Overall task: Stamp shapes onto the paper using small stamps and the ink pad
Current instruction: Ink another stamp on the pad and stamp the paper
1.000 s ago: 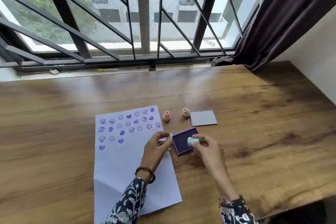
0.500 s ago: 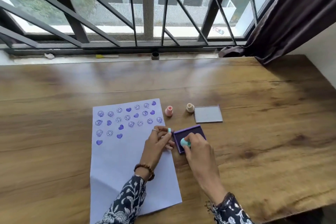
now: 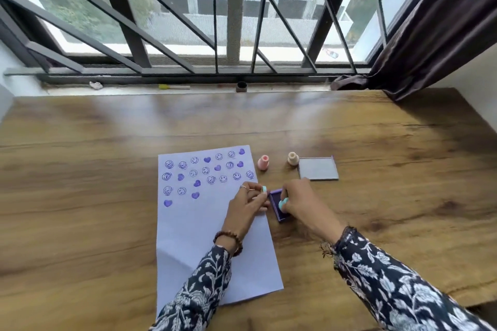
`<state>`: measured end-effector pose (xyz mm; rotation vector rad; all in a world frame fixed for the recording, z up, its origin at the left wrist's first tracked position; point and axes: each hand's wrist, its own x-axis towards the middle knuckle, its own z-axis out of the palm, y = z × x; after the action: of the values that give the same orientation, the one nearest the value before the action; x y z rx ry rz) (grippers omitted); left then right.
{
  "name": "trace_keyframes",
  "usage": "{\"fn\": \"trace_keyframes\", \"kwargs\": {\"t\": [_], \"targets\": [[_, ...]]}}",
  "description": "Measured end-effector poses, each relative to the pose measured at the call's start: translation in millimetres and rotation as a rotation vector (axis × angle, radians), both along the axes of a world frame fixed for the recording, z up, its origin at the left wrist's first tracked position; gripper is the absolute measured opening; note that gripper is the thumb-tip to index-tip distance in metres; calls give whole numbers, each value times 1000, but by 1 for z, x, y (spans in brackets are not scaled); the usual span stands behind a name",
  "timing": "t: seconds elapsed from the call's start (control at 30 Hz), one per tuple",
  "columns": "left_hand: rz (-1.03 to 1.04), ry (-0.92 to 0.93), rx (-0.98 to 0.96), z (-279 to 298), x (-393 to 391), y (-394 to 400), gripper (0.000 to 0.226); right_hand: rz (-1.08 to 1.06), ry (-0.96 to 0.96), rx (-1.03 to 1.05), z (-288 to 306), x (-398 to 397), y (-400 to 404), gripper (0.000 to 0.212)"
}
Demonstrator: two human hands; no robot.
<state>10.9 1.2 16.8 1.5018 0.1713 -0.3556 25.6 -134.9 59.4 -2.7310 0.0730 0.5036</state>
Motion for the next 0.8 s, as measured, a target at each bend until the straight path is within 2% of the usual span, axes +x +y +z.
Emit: {"fn": "trace_keyframes", "kwargs": {"t": [0.2, 0.3, 0.4, 0.5, 0.6, 0.8], "targets": [[53, -296, 340, 8, -28, 65, 15, -105, -165, -82, -1, -34, 15, 15], [101, -400, 538, 7, -45, 113, 29, -324, -257, 128, 3, -48, 48, 15], [104, -412, 685, 4, -58, 150, 22, -360, -310, 391, 0, -58, 101, 13], [63, -374, 731, -1, -62, 174, 26, -236, -370, 465, -9, -57, 149, 12], [6, -379, 713, -10, -60, 187, 29, -179, -410, 438, -17, -49, 179, 9], [-51, -421, 692, -23, -53, 197, 27, -83, -354, 165, -31, -43, 198, 15]]}}
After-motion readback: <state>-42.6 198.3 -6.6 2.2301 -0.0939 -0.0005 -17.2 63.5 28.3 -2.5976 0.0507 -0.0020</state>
